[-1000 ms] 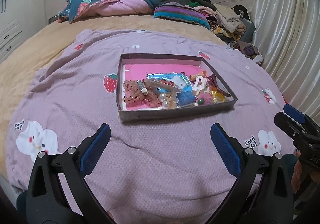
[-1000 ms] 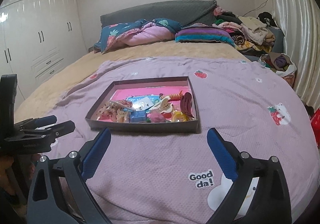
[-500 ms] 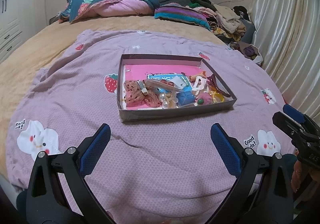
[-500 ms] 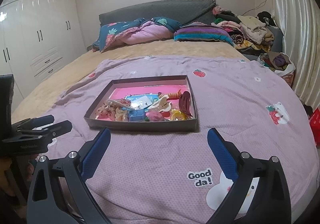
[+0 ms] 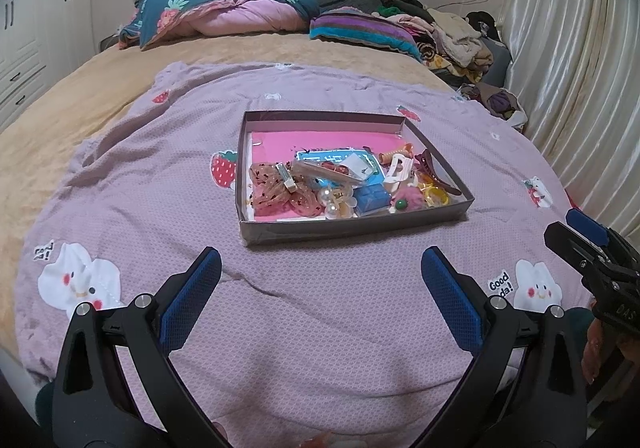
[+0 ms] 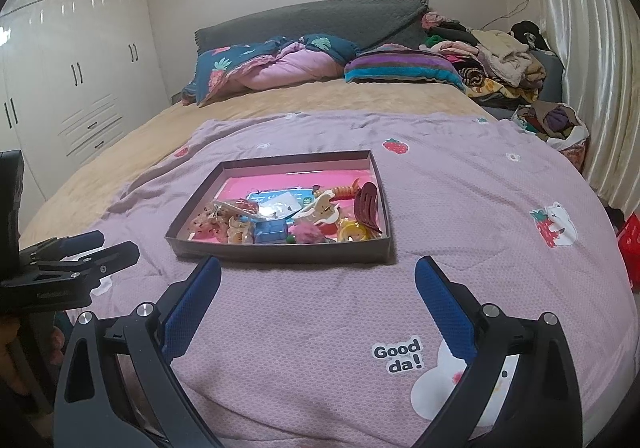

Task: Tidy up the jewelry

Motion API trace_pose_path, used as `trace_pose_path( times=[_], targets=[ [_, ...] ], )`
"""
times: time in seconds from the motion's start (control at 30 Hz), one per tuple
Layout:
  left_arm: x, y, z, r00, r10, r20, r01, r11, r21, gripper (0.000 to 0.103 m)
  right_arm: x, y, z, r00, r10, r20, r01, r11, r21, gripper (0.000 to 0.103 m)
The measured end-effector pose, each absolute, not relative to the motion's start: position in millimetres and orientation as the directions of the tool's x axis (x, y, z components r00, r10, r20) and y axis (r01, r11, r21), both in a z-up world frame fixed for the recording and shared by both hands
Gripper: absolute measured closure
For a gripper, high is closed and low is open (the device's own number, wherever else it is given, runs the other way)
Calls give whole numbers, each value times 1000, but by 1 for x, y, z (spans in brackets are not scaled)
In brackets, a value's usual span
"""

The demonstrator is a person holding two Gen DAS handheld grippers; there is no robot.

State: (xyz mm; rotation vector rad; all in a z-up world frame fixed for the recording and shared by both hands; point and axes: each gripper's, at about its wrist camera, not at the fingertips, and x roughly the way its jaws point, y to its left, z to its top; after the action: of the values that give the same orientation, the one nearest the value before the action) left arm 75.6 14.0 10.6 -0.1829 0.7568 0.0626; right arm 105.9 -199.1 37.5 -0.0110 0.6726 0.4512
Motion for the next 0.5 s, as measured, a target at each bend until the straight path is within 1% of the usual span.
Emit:
trace_pose_path(
  times=[0.5],
  targets=[
    [76,13,10,725,-12,-688,-120,982,-143,10,106,-201,38,691,398,-603,-403,905,136,6]
  ],
)
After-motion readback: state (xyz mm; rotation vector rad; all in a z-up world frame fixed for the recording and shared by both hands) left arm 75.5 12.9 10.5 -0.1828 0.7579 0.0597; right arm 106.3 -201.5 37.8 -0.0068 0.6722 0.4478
